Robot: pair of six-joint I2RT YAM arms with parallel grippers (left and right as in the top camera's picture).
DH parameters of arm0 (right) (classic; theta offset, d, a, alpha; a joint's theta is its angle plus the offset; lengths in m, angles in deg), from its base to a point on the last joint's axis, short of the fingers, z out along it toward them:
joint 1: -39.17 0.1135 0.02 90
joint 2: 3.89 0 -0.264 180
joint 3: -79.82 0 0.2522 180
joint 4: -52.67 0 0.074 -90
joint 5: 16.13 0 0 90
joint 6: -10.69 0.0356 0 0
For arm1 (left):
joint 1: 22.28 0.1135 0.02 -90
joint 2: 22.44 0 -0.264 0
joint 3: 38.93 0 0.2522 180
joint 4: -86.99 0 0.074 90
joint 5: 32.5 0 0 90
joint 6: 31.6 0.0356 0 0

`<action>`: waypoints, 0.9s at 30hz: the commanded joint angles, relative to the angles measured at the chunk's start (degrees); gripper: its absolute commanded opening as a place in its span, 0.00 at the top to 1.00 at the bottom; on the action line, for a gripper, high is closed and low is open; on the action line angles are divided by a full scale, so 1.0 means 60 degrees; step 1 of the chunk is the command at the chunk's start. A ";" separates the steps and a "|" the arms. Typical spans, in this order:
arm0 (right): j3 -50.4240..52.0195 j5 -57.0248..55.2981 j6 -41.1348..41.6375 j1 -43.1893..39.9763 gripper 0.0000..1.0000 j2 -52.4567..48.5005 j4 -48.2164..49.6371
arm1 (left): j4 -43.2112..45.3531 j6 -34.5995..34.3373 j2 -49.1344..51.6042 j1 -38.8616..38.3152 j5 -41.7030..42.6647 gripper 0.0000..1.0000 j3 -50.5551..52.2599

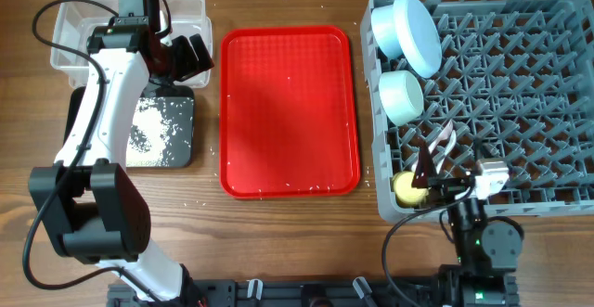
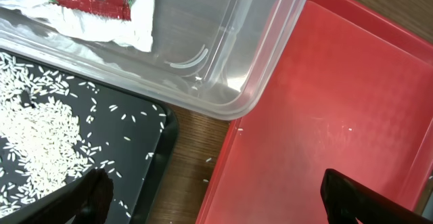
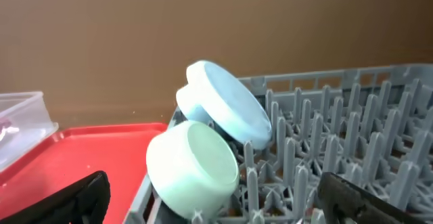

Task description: Sort waste into correct bins and load items into the dishwasher rack

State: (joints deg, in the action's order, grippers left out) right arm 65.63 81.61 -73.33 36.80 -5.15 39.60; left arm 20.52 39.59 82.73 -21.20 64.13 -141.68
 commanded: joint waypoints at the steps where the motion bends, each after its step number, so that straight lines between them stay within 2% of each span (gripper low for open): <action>1: 0.0025 0.0222 0.0102 -0.0029 0.00 0.0182 0.0018 | 0.0022 -0.0015 -0.0193 0.0029 -0.0087 0.00 -0.0109; 16: 0.0022 0.0222 0.0098 -0.0029 0.00 0.0109 0.0011 | -0.0084 0.0051 -0.0357 0.0051 -0.0124 0.00 -0.0106; 17: 0.0022 0.0222 0.0098 -0.0029 0.00 0.0109 0.0011 | 0.0124 0.0018 -0.0535 -0.0047 -0.0127 0.00 -0.0091; 19: 0.0022 0.0222 0.0102 -0.0029 0.00 0.0109 0.0011 | 0.1588 0.0095 -0.1290 -0.0331 -0.0339 0.00 0.0328; 21: 0.0022 0.0226 0.0098 -0.0029 0.00 0.0109 0.0011 | 0.3042 0.0095 -0.2484 -0.0342 -0.0339 0.00 0.1577; 22: 0.0022 0.0222 0.0102 -0.0029 0.00 0.0109 0.0011 | 0.4353 0.0131 -0.3636 -0.0244 -0.0335 0.00 0.3049; 23: 0.0022 0.0222 0.0098 -0.0029 0.00 0.0109 0.0011 | 0.6160 0.0127 -0.5180 -0.0084 -0.0335 0.00 0.5209; 25: 0.0022 0.0222 0.0098 -0.0029 0.00 0.0109 0.0011 | 0.7694 0.0124 -0.6870 0.0076 -0.0331 0.00 0.7464; 27: 0.0022 0.0222 0.0102 -0.0029 0.00 0.0109 0.0011 | 0.8972 0.0124 -0.9468 0.0284 -0.0331 0.00 1.0364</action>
State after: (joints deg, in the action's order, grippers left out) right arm 65.70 81.86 -73.33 36.80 -5.06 39.53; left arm 69.61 39.83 39.91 -20.85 62.64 -95.32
